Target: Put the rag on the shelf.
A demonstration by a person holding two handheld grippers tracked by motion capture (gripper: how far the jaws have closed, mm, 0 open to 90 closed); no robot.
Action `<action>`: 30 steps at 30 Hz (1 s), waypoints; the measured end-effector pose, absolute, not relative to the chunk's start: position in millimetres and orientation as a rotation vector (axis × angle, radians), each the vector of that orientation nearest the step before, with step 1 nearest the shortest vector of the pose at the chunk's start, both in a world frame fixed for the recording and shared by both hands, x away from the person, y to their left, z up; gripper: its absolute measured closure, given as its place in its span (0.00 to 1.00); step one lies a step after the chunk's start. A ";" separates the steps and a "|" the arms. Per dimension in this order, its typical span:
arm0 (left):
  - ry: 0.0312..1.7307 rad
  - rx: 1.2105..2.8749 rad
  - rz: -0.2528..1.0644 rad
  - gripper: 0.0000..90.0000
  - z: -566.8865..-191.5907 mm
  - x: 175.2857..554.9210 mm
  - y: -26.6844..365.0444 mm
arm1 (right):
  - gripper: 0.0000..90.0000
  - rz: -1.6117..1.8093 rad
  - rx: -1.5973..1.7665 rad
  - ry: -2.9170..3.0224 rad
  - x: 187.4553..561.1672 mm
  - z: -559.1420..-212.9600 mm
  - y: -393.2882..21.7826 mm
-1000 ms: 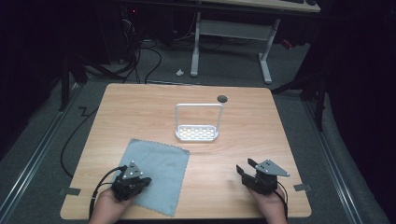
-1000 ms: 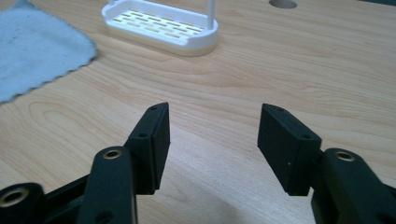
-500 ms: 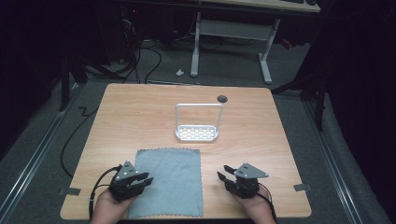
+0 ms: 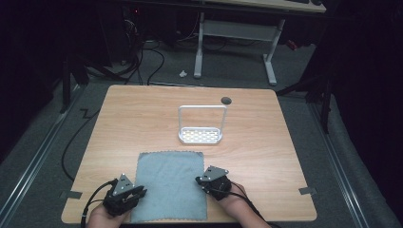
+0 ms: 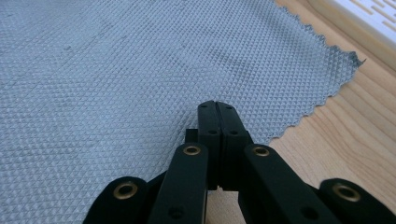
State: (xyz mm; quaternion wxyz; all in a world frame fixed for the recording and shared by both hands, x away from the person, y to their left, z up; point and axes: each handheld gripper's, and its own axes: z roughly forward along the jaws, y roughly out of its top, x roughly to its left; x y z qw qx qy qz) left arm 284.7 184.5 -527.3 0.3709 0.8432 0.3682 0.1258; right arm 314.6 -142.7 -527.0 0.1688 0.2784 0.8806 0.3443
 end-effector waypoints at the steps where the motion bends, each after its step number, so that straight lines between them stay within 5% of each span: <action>1: 0.942 2.164 0.318 0.86 -527.2 285.1 184.4 | 1.00 0.982 0.795 2.510 315.4 -526.6 -143.3; 23: 0.530 2.296 -0.004 0.89 -523.5 290.7 103.0 | 1.00 0.980 1.091 2.400 274.7 -524.7 -243.2; 30: 0.659 2.247 0.100 0.79 -518.3 305.3 114.4 | 0.98 0.968 1.062 2.421 267.7 -523.7 -241.1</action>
